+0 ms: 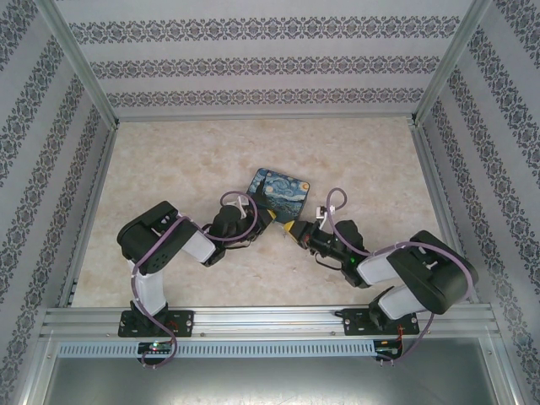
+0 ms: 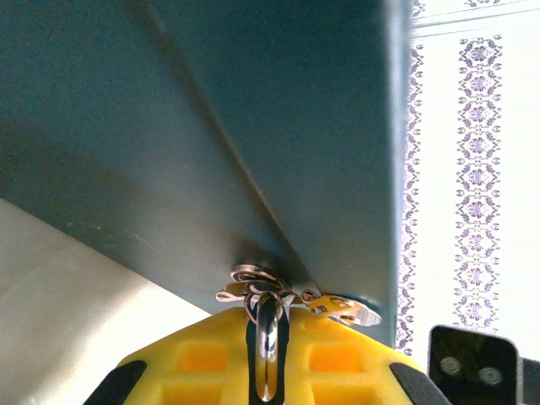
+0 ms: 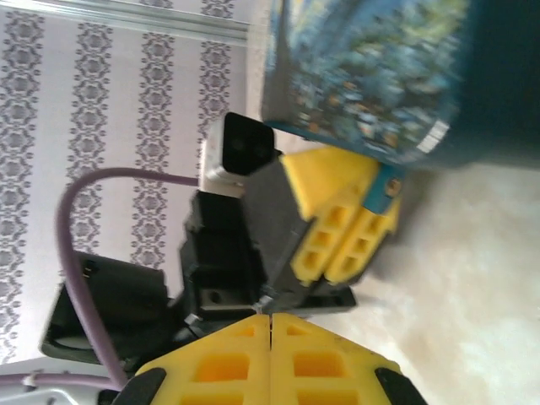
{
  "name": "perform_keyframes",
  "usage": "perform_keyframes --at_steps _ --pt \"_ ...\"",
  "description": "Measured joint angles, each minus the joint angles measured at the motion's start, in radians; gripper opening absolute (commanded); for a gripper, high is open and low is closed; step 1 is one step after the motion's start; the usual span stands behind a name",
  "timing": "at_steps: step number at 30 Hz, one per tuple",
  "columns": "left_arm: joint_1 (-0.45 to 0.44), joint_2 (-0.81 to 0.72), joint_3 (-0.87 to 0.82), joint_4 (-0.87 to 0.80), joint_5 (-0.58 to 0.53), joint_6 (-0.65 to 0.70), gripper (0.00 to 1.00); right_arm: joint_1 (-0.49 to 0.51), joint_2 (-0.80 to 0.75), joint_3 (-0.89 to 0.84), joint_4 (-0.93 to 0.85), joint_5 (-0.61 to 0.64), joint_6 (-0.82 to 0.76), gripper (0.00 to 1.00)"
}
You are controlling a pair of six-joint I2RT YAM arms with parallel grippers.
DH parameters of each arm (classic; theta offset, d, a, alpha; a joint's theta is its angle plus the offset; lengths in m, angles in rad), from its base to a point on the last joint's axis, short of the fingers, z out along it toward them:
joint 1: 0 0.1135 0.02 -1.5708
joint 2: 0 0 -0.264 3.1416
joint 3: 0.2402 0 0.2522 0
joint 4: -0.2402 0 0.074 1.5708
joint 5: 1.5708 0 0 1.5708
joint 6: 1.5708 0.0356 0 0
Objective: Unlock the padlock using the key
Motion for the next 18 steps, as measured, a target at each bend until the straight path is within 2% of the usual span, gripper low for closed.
perform_keyframes --at_steps 5,18 --pt "0.002 0.0 0.001 0.003 0.019 -0.06 0.0 0.027 0.011 -0.021 -0.005 0.085 0.005 0.0" --pt "0.008 0.001 0.013 0.085 0.032 -0.191 0.0 0.088 0.179 0.002 0.066 0.245 0.111 0.0"
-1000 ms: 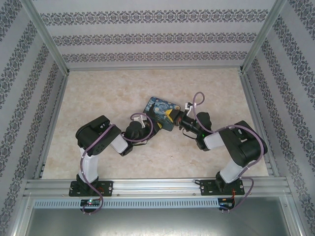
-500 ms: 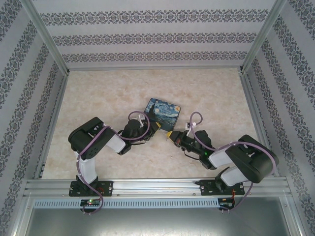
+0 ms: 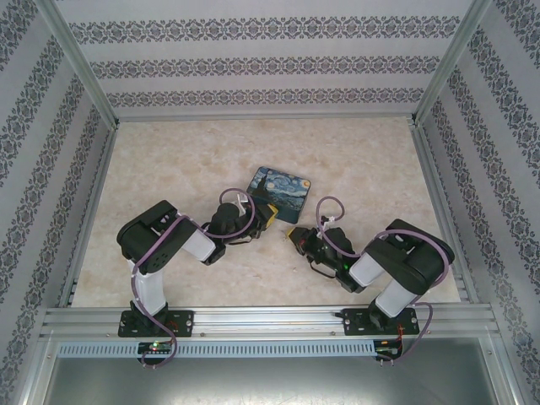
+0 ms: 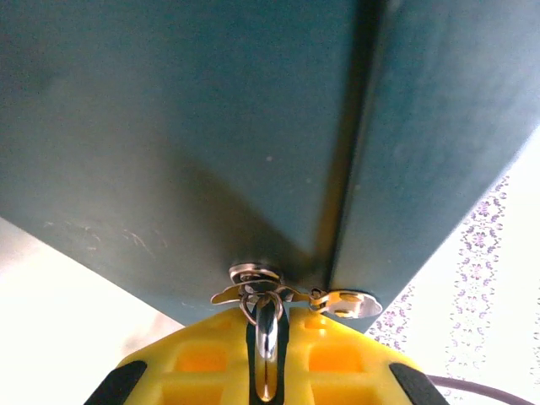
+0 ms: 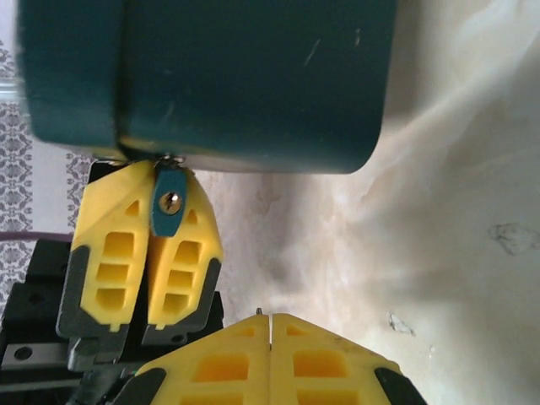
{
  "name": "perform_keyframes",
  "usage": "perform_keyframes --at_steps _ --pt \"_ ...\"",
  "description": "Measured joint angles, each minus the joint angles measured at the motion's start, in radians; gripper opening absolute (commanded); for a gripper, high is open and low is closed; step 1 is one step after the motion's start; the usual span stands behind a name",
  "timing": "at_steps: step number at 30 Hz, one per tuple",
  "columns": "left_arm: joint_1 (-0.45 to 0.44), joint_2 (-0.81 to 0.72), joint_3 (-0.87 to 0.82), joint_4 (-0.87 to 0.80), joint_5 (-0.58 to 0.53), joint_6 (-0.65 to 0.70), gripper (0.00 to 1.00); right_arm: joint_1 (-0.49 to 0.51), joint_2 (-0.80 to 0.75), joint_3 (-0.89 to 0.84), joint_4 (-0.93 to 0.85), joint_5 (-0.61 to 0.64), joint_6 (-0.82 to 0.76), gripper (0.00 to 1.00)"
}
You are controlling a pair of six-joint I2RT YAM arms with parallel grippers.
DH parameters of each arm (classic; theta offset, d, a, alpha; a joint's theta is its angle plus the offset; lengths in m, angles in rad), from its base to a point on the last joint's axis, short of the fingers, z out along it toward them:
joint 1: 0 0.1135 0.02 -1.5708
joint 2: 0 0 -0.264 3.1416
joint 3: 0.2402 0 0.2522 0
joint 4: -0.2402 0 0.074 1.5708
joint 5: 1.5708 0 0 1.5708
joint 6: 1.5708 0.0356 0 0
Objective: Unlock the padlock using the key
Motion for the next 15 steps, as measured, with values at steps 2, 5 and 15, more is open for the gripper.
perform_keyframes --at_steps 2,5,15 --pt "0.0 0.0 0.001 0.006 0.001 -0.003 0.0 0.0 0.008 0.009 0.008 0.013 0.011 0.0" --pt "0.0 0.001 0.001 0.015 0.001 -0.006 0.0 0.0 0.011 0.022 0.021 0.027 0.026 0.0" --pt "0.0 0.021 0.002 0.046 0.027 -0.009 0.0 -0.011 0.011 0.054 0.028 0.036 0.049 0.0"
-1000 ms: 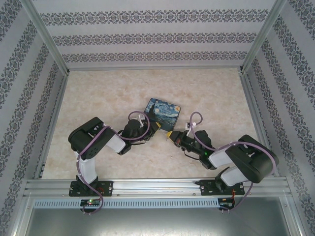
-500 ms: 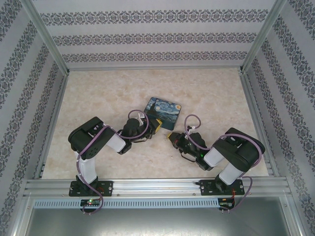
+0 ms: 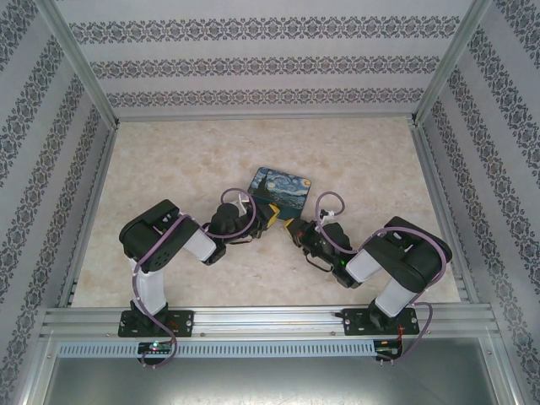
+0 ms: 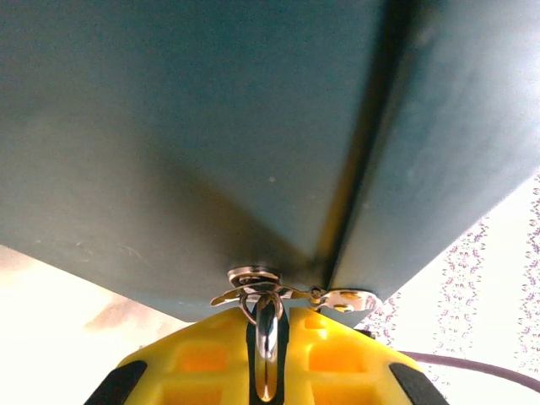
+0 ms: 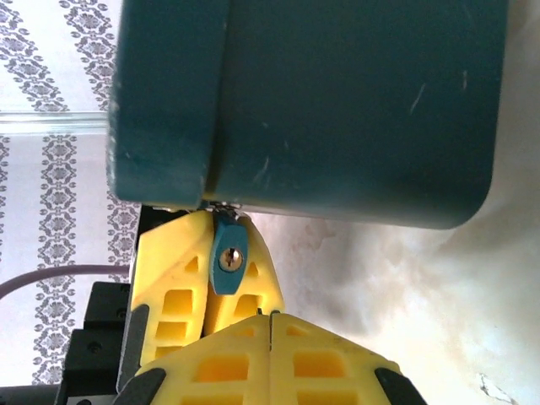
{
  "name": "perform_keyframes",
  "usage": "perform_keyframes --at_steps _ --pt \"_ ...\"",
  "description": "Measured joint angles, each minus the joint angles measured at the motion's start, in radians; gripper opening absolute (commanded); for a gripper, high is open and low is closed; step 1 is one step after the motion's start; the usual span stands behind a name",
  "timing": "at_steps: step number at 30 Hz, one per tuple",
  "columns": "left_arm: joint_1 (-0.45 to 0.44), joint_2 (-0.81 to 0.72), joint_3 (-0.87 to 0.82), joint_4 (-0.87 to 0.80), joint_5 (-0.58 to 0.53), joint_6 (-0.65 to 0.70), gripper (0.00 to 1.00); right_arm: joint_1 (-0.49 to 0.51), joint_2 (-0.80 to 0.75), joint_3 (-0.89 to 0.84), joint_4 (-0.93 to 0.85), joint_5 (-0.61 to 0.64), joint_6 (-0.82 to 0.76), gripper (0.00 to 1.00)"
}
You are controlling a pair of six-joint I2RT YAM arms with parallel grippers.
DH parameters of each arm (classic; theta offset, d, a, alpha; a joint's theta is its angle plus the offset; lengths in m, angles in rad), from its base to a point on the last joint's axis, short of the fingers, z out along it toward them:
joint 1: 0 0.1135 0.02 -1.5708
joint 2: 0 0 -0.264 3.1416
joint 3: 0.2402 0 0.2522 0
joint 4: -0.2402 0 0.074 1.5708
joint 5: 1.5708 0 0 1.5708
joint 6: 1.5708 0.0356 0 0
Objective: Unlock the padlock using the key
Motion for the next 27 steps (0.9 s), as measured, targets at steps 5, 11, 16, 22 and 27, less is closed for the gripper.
perform_keyframes --at_steps 5,11,16,22,27 --pt "0.0 0.009 0.0 0.021 0.005 0.0 0.0 -0.015 0.0 0.002 0.0 0.0 0.004 0.0" --pt "0.0 0.009 0.001 0.027 0.007 0.0 0.0 -0.028 0.0 0.005 0.0 0.0 0.007 0.0" --pt "0.0 0.011 0.005 0.035 0.007 0.0 0.0 -0.03 0.0 0.019 0.0 0.0 0.007 0.0" --pt "0.0 0.014 0.006 0.044 0.007 0.0 0.0 -0.03 0.0 0.026 0.0 0.0 0.007 0.0" --pt "0.0 0.016 0.006 0.048 0.007 0.0 0.0 -0.037 0.0 0.029 0.0 -0.001 0.008 0.0"
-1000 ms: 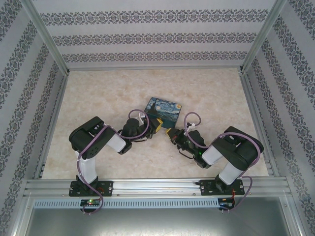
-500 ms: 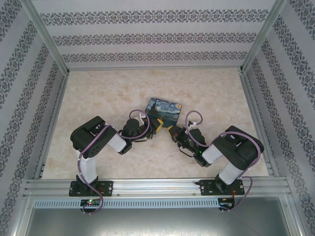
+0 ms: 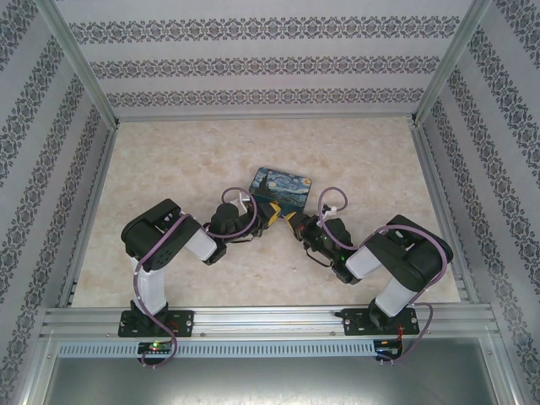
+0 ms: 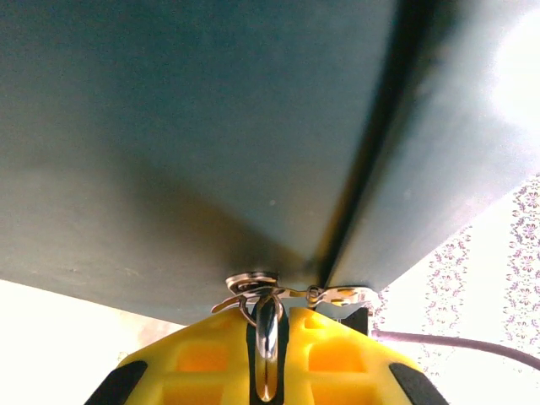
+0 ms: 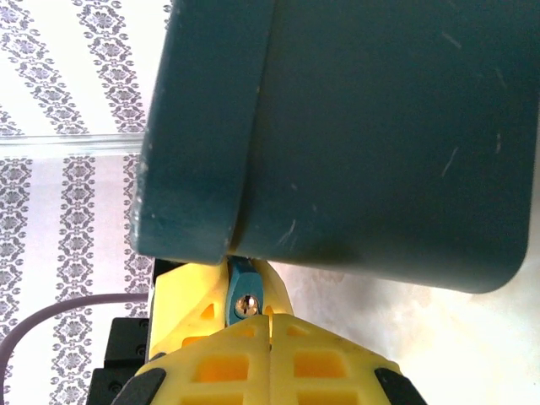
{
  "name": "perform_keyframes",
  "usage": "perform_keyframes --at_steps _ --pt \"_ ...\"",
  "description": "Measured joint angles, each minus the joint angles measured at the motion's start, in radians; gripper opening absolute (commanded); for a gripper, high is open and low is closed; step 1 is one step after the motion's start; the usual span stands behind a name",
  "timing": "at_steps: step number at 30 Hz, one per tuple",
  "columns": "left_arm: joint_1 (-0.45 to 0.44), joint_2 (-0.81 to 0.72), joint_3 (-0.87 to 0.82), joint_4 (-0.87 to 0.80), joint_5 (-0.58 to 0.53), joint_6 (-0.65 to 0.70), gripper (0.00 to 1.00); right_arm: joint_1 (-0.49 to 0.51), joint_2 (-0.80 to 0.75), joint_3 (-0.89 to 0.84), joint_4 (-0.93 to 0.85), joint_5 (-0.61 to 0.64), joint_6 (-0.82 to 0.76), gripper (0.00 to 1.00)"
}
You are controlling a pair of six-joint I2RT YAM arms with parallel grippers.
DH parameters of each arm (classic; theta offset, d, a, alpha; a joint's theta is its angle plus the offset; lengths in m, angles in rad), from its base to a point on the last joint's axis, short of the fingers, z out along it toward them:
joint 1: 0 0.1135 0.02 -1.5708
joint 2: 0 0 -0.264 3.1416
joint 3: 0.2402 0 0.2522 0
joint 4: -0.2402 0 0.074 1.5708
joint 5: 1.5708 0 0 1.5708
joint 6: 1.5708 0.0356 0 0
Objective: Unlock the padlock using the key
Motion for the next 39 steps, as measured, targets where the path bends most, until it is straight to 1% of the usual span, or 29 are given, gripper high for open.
perform_keyframes --at_steps 9,39 --pt "0.0 0.01 0.0 0.001 0.0 0.0 0.0 -0.019 0.0 0.0 0.0 -0.003 0.0 0.0" --pt "0.0 0.012 0.0 0.001 0.0 0.0 0.0 -0.019 0.021 0.006 0.001 -0.015 0.015 0.0"
